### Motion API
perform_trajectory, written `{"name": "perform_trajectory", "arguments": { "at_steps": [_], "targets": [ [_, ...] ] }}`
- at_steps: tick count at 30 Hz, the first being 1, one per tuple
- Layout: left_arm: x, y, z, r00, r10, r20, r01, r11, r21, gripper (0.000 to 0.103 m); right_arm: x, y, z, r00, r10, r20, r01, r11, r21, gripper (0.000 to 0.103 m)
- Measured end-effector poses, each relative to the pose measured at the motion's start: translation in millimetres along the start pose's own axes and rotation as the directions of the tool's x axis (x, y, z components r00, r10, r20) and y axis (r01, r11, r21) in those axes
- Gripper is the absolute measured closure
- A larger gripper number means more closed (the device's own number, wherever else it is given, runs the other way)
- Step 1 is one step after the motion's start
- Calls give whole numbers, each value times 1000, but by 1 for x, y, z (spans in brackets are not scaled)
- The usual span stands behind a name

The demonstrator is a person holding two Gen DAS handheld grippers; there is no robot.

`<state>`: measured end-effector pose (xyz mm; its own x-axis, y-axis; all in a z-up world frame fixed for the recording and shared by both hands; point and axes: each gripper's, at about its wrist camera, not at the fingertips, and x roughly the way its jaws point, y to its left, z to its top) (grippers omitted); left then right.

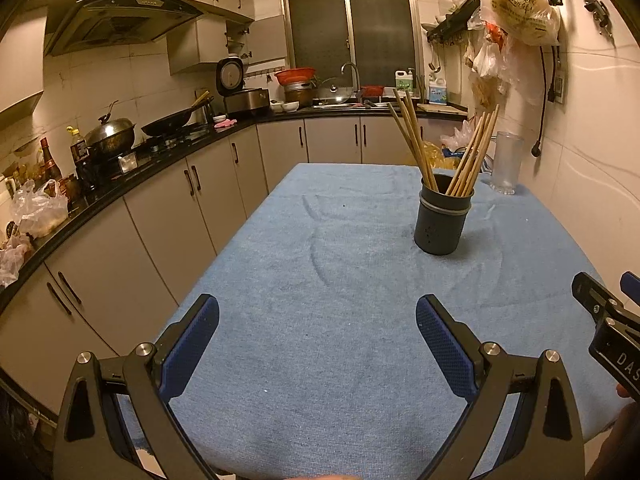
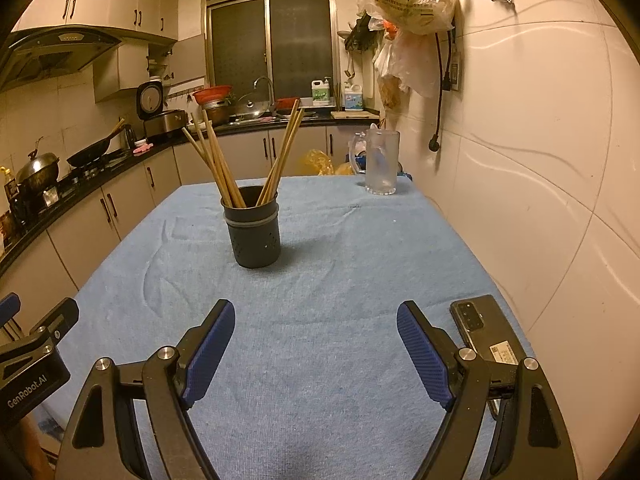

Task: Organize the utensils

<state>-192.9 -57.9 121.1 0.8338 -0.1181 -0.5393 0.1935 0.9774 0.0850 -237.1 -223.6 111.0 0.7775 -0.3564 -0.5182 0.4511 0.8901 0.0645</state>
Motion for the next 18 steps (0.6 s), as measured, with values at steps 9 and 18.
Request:
{"name": "perform_trajectory", "arguments": {
  "at_steps": [9,18],
  "targets": [
    [0,0,0,1000,-1,0,1,1000,-3,5,1,2,-2,1000,0,-2,0,1000,-3,16],
    [0,0,0,1000,-1,0,1,1000,-2,5,2,3,-3,1000,-1,-5,1,1000,-4,16]
  ]
}}
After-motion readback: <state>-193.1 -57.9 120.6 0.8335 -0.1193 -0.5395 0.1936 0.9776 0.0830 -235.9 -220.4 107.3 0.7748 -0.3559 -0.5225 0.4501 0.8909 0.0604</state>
